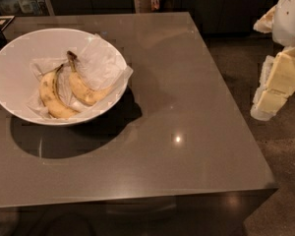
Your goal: Pick banana from white bowl
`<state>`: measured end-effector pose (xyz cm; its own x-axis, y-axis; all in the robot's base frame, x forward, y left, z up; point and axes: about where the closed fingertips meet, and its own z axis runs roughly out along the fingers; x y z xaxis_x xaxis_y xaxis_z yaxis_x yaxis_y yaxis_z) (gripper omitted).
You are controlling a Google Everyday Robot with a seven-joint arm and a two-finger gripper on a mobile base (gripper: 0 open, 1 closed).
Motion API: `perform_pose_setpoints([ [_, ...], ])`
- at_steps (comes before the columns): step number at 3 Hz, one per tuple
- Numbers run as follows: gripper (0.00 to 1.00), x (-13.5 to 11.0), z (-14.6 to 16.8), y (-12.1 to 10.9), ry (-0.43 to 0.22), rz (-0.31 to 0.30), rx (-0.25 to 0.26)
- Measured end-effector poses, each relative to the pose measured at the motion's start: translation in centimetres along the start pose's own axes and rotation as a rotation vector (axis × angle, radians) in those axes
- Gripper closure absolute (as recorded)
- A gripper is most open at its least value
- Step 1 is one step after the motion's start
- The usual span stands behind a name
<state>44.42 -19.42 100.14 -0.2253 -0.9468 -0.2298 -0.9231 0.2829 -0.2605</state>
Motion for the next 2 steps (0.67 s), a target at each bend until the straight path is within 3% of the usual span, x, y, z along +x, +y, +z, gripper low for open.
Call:
perform_pose_setpoints([
  [1, 0.0, -2.32, -0.54, 0.05, -0.013, -0.053, -0.003],
  [2, 0.0, -3.19, -0.35, -0.05, -0.029, -0.059, 0.001],
])
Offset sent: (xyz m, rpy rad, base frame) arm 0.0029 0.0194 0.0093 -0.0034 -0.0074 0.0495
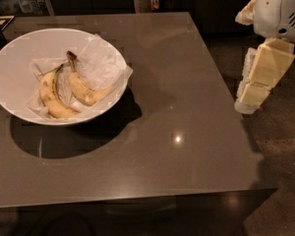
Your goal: Pick banana from white bowl
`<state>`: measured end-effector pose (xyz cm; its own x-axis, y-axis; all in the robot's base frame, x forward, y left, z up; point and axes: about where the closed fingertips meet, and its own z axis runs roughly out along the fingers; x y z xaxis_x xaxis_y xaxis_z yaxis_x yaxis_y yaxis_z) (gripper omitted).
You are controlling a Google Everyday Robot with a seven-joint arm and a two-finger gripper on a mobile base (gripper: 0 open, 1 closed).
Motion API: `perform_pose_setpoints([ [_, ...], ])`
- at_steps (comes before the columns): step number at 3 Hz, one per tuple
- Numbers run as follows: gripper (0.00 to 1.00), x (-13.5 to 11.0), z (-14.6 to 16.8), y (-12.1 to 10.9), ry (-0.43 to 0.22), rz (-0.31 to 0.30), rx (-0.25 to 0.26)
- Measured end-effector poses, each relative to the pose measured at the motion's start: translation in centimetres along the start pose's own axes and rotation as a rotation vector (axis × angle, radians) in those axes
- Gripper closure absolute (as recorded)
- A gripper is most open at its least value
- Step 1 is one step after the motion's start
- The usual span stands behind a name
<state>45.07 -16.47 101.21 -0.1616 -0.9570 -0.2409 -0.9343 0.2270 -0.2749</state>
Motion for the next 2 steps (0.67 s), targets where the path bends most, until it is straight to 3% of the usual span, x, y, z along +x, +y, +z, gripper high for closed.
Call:
perform_pose_setpoints([
  [2, 0.0, -10.1, 1.2, 1.5, 0.001, -0.129, -0.022],
])
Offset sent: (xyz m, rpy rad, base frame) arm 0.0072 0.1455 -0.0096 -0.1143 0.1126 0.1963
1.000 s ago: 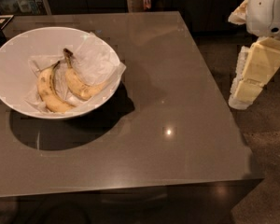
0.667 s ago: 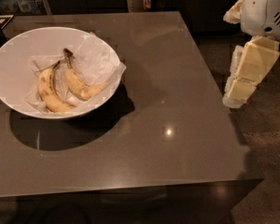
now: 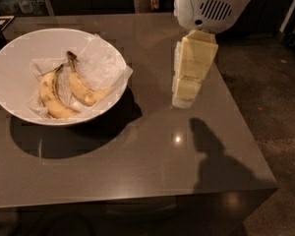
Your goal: Pick banana from white bowl
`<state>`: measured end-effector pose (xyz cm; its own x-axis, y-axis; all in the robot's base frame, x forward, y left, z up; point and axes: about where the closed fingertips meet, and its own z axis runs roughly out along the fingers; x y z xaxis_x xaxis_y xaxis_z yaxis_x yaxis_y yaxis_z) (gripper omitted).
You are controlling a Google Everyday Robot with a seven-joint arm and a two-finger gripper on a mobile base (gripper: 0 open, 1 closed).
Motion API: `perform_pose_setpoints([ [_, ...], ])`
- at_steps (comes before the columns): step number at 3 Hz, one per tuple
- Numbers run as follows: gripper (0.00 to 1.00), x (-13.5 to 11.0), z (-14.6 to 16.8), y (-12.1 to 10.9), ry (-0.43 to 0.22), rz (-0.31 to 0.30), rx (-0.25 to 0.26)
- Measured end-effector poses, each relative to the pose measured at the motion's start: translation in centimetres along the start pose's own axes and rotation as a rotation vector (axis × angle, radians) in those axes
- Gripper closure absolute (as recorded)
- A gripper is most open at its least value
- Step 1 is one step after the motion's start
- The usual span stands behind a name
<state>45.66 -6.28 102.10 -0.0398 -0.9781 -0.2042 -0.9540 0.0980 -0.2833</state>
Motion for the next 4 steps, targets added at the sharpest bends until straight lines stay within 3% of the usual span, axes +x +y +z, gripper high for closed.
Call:
perform_pose_setpoints([
  [1, 0.0, -0.7, 0.1, -0.1, -0.014, 0.008, 0.021],
  [3, 0.0, -5.7, 3.1, -2.7, 0.006, 0.08, 0.0],
  [4, 0.0, -6.2, 2.9, -2.9, -0.008, 0.082, 0.013],
])
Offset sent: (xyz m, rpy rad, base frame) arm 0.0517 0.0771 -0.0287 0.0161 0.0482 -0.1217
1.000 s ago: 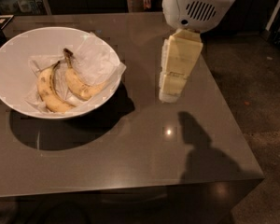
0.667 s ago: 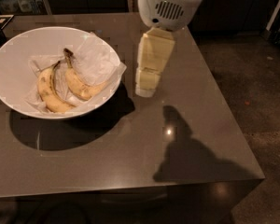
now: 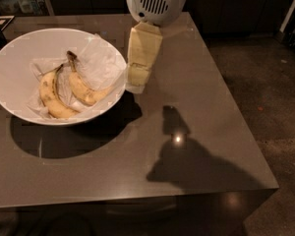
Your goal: Pick banana from white bowl
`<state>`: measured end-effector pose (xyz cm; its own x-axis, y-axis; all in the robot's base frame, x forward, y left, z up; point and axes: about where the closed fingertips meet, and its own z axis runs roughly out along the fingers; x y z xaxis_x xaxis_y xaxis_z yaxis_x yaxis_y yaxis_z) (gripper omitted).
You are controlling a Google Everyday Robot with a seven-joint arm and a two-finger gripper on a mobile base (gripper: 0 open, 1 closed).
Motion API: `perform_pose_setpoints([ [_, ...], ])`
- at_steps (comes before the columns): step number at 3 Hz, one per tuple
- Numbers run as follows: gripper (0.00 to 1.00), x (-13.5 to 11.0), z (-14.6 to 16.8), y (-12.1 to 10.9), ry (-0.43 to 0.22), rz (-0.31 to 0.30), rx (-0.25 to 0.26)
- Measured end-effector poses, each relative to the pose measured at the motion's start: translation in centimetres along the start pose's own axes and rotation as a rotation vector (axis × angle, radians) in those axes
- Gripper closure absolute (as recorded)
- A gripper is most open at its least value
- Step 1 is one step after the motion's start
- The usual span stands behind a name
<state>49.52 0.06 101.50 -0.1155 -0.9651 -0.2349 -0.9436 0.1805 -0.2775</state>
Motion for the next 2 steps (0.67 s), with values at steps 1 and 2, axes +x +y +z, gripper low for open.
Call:
perform_pose_setpoints([
  [1, 0.0, 0.0, 0.0, 0.0, 0.0, 0.0, 0.0],
  [2, 0.0, -2.7, 1.5, -0.4, 0.01, -0.009, -0.024],
])
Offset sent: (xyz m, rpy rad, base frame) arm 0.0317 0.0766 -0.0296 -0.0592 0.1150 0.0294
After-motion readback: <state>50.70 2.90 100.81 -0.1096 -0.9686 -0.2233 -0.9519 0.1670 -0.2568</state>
